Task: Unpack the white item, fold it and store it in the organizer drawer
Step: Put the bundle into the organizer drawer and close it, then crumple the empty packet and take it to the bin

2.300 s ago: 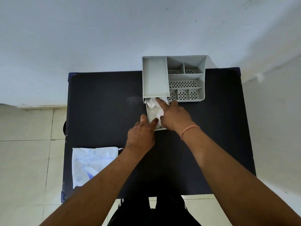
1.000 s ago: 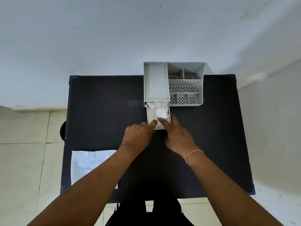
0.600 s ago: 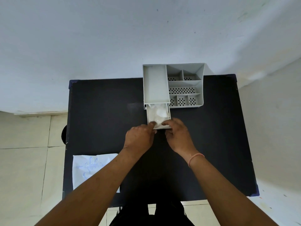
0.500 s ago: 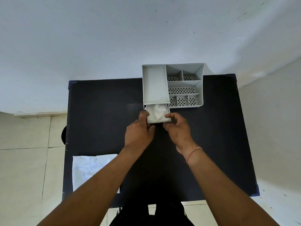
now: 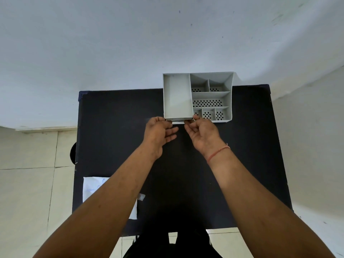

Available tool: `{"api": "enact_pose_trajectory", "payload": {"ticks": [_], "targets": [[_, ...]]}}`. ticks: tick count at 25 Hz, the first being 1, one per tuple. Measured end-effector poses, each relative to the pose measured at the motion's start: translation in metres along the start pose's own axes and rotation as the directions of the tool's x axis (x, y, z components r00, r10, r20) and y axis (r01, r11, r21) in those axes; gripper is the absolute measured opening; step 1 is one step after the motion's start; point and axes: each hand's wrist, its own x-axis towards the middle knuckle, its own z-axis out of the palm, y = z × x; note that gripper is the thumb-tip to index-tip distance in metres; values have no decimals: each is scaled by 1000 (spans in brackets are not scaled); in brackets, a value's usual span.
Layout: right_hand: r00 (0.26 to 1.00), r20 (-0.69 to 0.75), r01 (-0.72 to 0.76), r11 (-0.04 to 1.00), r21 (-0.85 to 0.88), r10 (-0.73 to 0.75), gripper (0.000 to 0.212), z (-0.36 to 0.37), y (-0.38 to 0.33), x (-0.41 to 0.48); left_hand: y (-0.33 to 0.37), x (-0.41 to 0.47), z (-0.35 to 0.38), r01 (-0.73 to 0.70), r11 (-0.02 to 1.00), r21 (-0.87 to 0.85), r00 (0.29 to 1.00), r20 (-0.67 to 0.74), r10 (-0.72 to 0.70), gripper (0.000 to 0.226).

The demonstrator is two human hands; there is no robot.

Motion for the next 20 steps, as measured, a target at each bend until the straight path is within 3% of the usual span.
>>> {"api": "enact_pose_trajectory", "payload": {"ticks": [3, 6, 8, 11, 14, 16, 18, 20], "targets": [[1000, 6, 15, 982, -187, -14, 34, -6, 15, -12, -12, -5, -26, -32, 983, 179, 996, -79, 47, 20], [989, 137, 29, 858, -512, 49, 19, 1, 47, -30, -27, -18, -72, 2, 981, 195, 972, -229, 44, 22], [960, 254, 111, 680, -725, 114, 17, 16, 80, -40, -36, -29, -112, 42, 991, 126, 948, -320, 1, 25], [907, 392, 351, 240, -905, 154, 26, 43, 140, -44, -45, -46, -176, 29, 981, 190, 895, -442, 59, 25], [838, 506, 545, -252, -800, 206, 53, 65, 196, -41, -54, -60, -231, 110, 895, 432, 839, -523, 149, 26], [814, 540, 564, -518, -644, 215, 62, 76, 226, -40, -66, -70, -260, 251, 808, 533, 830, -548, 104, 37], [807, 548, 541, -646, -538, 220, 55, 83, 247, -38, -86, -76, -280, 319, 752, 577, 858, -512, 30, 49], [830, 483, 534, -650, -541, 280, 38, 89, 254, -39, -101, -82, -288, 283, 767, 575, 902, -431, -10, 61]]}}
